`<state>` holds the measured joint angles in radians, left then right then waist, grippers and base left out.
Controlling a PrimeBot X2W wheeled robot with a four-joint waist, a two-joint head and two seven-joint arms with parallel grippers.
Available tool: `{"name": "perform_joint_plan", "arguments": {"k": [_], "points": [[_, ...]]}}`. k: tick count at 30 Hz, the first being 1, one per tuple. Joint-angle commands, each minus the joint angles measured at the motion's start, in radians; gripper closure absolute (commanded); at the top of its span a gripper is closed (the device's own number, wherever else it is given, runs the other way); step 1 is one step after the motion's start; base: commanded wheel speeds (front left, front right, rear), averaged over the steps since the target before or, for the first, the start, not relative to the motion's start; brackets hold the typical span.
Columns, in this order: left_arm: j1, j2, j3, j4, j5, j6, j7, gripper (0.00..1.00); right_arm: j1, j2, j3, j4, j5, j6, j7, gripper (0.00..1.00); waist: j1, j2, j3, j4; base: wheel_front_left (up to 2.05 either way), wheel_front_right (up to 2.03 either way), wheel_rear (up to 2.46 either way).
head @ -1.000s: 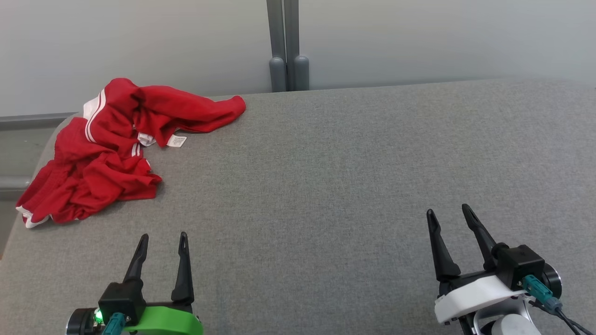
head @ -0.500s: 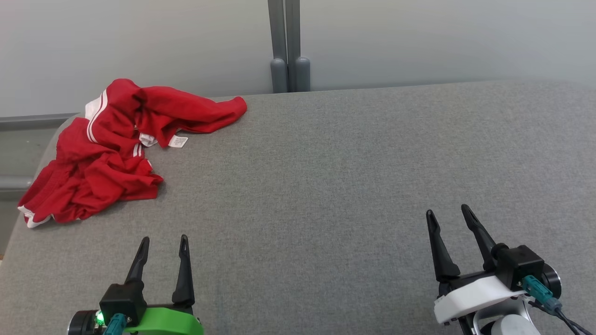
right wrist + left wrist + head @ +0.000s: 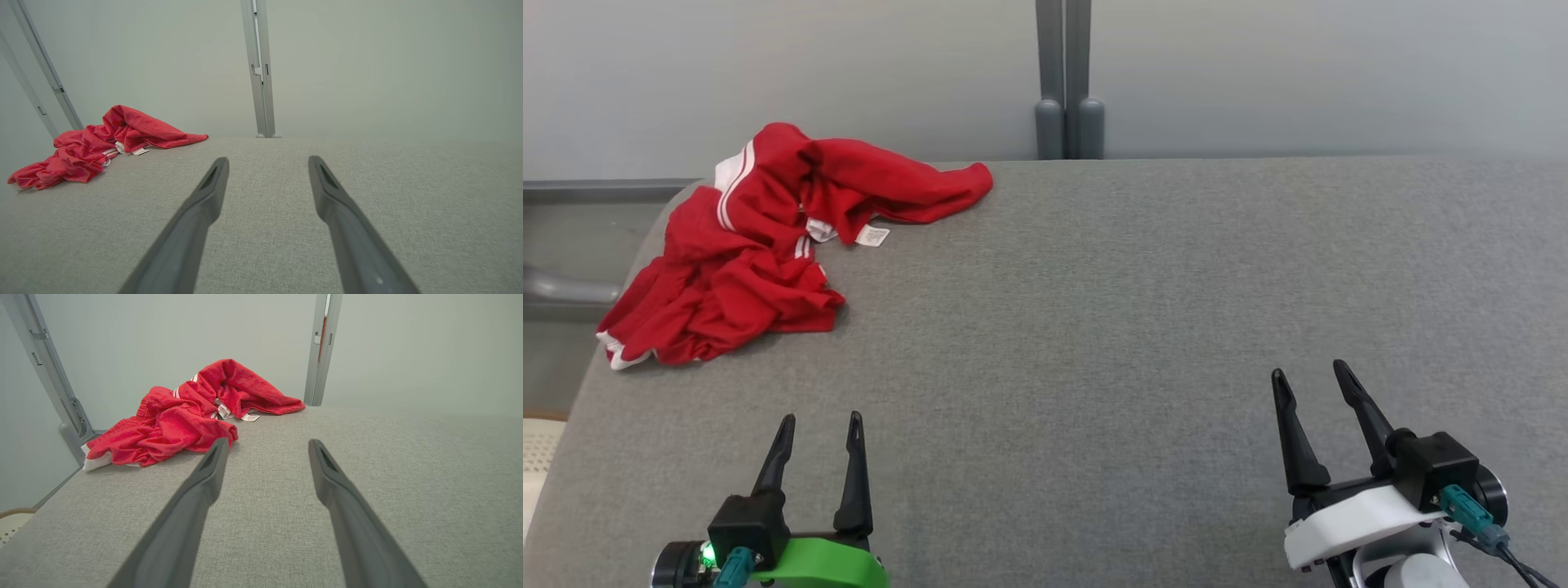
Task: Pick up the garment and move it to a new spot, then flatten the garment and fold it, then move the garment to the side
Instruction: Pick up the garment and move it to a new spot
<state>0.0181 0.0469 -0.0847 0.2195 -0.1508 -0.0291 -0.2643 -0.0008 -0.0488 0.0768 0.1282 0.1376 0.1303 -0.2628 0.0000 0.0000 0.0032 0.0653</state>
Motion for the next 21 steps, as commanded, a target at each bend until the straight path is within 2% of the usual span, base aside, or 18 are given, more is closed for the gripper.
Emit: {"name": "perform_joint_plan", "arguments": {"k": [1, 13, 21], "points": [[-0.012, 0.006, -0.001, 0.001, -0.009, 0.002, 0.000, 0.00, 0.011, -0.003, 0.003, -0.006, 0.004, 0.001, -0.003, 0.00, 0.0000, 0.0000, -0.001, 0.065, 0.00, 0.00, 0.00], [0.019, 0.009, 0.019, 0.002, 0.022, -0.004, 0.000, 0.00, -0.001, -0.003, 0.033, -0.005, 0.019, 0.001, -0.003, 0.00, 0.0000, 0.0000, -0.018, 0.311, 0.00, 0.00, 0.00], [0.030, 0.010, 0.033, 0.004, 0.032, -0.014, 0.000, 0.00, 0.002, -0.003, 0.051, -0.002, 0.033, 0.001, -0.003, 0.00, 0.0000, 0.0000, -0.032, 0.375, 0.00, 0.00, 0.00]]}}
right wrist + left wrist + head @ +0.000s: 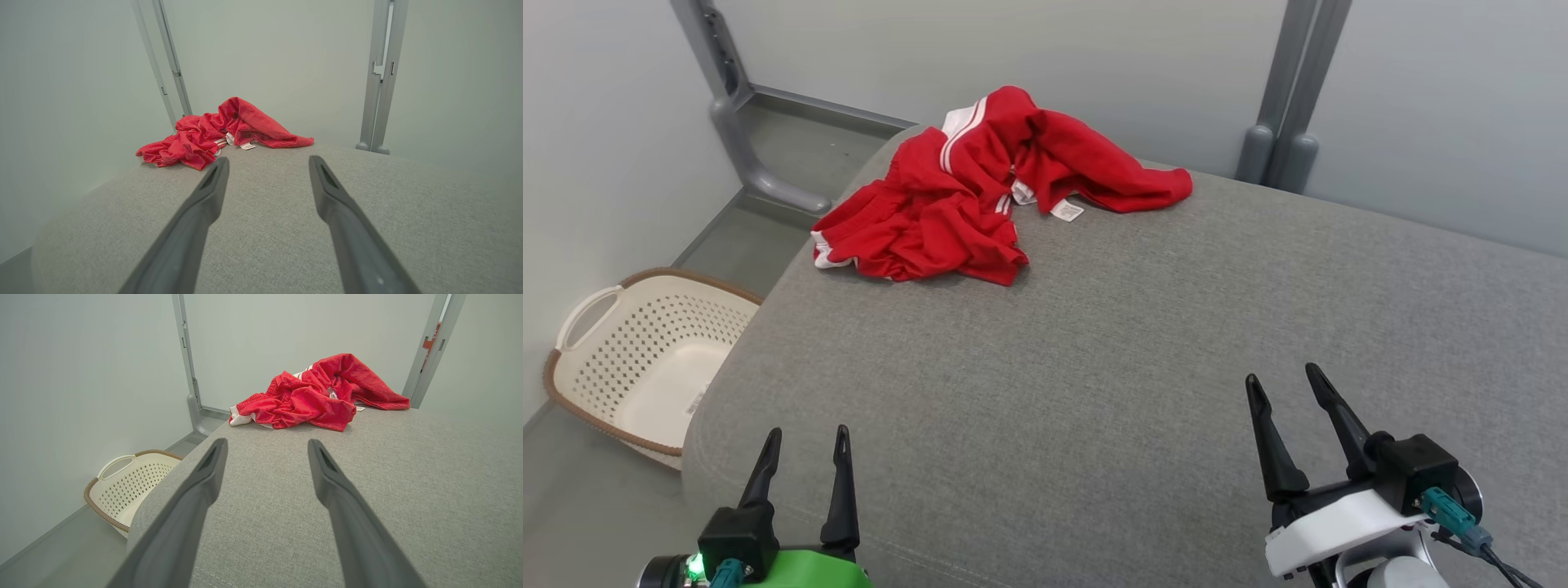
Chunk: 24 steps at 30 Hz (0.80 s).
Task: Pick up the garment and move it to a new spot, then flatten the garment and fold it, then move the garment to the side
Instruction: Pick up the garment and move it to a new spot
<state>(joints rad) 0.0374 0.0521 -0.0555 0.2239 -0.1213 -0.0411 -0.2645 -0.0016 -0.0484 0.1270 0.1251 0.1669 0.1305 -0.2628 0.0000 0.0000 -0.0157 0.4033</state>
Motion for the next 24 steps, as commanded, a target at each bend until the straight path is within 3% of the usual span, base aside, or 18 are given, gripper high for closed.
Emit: {"name": "perform_joint_plan", "arguments": {"k": [1, 15, 19, 24], "points": [[0.011, 0.005, 0.005, 0.000, 0.004, -0.003, 0.000, 0.00, 0.004, -0.003, 0.001, 0.001, 0.004, 0.000, -0.003, 0.00, 0.0000, 0.0000, -0.015, 0.040, 0.00, 0.00, 0.00], [-0.029, 0.055, 0.048, 0.014, 0.004, -0.022, 0.000, 0.00, 0.009, -0.004, 0.004, -0.002, -0.013, 0.000, -0.003, 0.00, 0.0000, 0.0000, 0.004, -0.007, 0.00, 0.00, 0.00], [-0.090, 0.102, 0.070, 0.013, -0.003, -0.032, 0.000, 0.00, -0.004, -0.004, 0.004, -0.007, -0.026, 0.000, -0.003, 0.00, 0.0000, 0.0000, 0.028, -0.033, 0.00, 0.00, 0.00], [-0.244, 0.200, 0.096, 0.012, -0.010, -0.053, 0.040, 0.00, -0.048, -0.004, 0.006, -0.015, -0.054, 0.000, -0.003, 0.00, 0.0000, 0.0000, 0.095, -0.076, 0.00, 0.00, 0.00]]}}
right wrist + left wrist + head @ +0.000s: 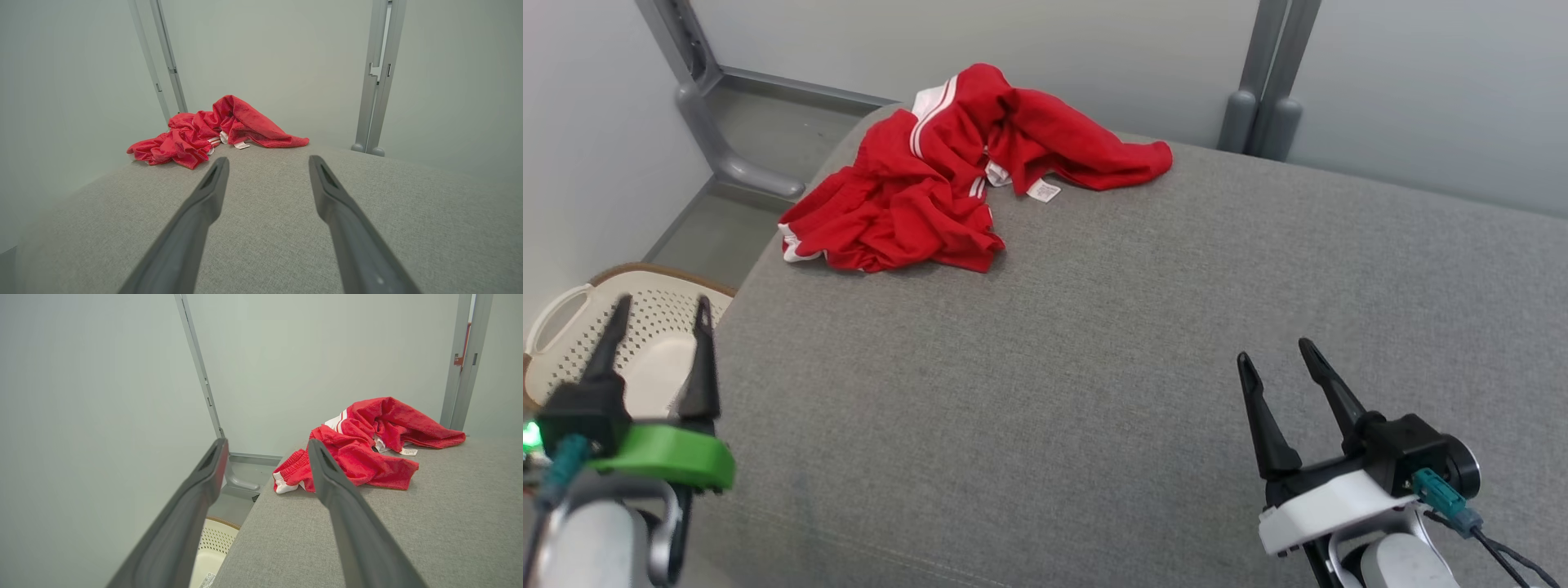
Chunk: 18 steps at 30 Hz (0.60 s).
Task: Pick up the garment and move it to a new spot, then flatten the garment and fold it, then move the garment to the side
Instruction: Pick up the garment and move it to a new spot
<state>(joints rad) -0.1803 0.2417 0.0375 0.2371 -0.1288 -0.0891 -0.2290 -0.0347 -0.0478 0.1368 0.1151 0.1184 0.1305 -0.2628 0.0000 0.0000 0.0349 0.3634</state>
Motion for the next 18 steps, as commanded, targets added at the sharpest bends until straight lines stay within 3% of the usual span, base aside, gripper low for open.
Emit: {"name": "perform_joint_plan", "arguments": {"k": [1, 6, 13, 18], "points": [[-0.056, 0.029, 0.005, -0.002, -0.002, -0.008, 0.018, 0.00, -0.025, -0.004, -0.001, -0.008, -0.011, 0.000, -0.003, 0.00, 0.0000, 0.0000, 0.061, -0.045, 0.00, 0.00, 0.00], [-0.233, 0.115, 0.039, 0.042, -0.056, -0.025, 0.112, 0.00, -0.090, -0.004, 0.014, -0.023, -0.044, 0.000, -0.003, 0.00, 0.0000, 0.0000, 0.157, -0.103, 0.00, 0.00, 0.00], [-0.415, 0.207, 0.039, 0.229, -0.127, -0.036, 0.239, 0.00, -0.169, -0.004, 0.049, -0.080, -0.083, 0.000, -0.003, 0.00, 0.0000, 0.0000, 0.295, -0.183, 0.00, 0.00, 0.00], [-0.505, 0.230, -0.002, 0.352, -0.162, -0.040, 0.289, 0.00, -0.190, -0.005, 0.052, -0.130, -0.120, 0.000, -0.003, 0.00, 0.0000, 0.0000, 0.383, -0.219, 0.00, 0.00, 0.00]]}}
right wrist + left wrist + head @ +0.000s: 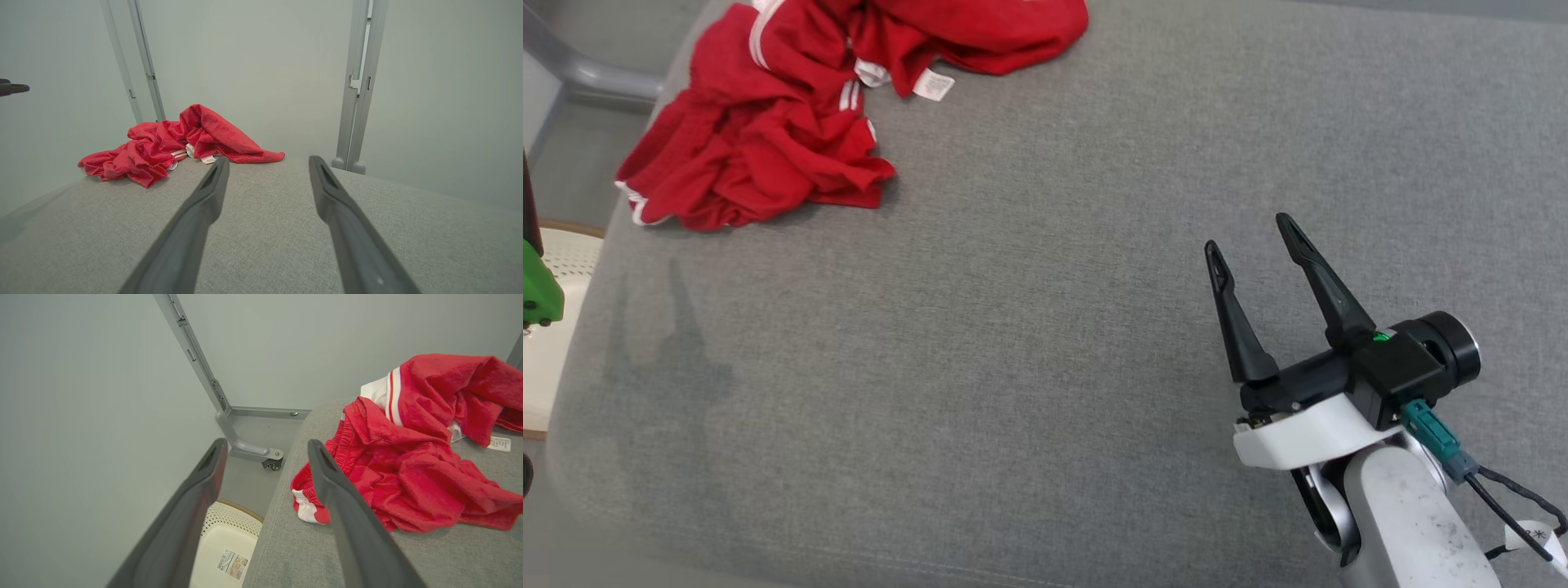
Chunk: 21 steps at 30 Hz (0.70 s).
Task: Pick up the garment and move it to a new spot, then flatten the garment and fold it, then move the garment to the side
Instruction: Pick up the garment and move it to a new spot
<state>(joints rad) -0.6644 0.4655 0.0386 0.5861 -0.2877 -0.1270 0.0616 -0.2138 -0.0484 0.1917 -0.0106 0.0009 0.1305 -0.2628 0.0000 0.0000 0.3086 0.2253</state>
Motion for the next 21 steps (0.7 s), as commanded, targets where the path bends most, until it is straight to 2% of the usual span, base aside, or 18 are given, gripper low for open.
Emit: {"name": "perform_joint_plan", "arguments": {"k": [1, 7, 10, 19, 20, 21], "points": [[-0.034, 0.007, -0.011, 0.021, -0.007, -0.002, 0.002, 0.00, -0.012, -0.009, -0.002, -0.012, -0.011, 0.000, -0.003, 0.00, 0.0000, 0.0000, 0.124, -0.085, 0.00, 0.00, 0.00], [-0.108, -0.015, -0.093, 0.109, -0.081, -0.003, -0.001, 0.00, -0.011, -0.029, -0.002, -0.058, -0.049, 0.000, -0.003, 0.00, 0.0000, 0.0000, 0.200, -0.096, 0.00, 0.00, 0.00], [-0.135, 0.011, -0.174, 0.164, -0.127, -0.003, 0.023, 0.00, -0.003, -0.035, 0.005, -0.083, -0.057, 0.000, -0.003, 0.00, 0.0000, 0.0000, 0.232, -0.100, 0.00, 0.00, 0.00], [-0.176, 0.020, -0.222, 0.286, -0.189, -0.004, 0.041, 0.00, -0.009, -0.031, 0.002, -0.090, -0.060, 0.000, -0.003, 0.00, 0.0000, 0.0000, 0.253, -0.099, 0.00, 0.00, 0.00], [-0.177, 0.018, -0.226, 0.297, -0.192, -0.004, 0.039, 0.17, -0.011, -0.030, 0.003, -0.086, -0.057, 0.000, -0.003, 0.00, 0.0000, 0.0000, 0.252, -0.099, 0.00, 0.00, 0.00], [-0.177, 0.016, -0.230, 0.306, -0.196, -0.004, 0.036, 0.49, -0.013, -0.029, 0.004, -0.084, -0.055, 0.000, -0.003, 0.00, 0.0000, 0.0000, 0.251, -0.099, 0.00, 0.00, 0.00]]}}
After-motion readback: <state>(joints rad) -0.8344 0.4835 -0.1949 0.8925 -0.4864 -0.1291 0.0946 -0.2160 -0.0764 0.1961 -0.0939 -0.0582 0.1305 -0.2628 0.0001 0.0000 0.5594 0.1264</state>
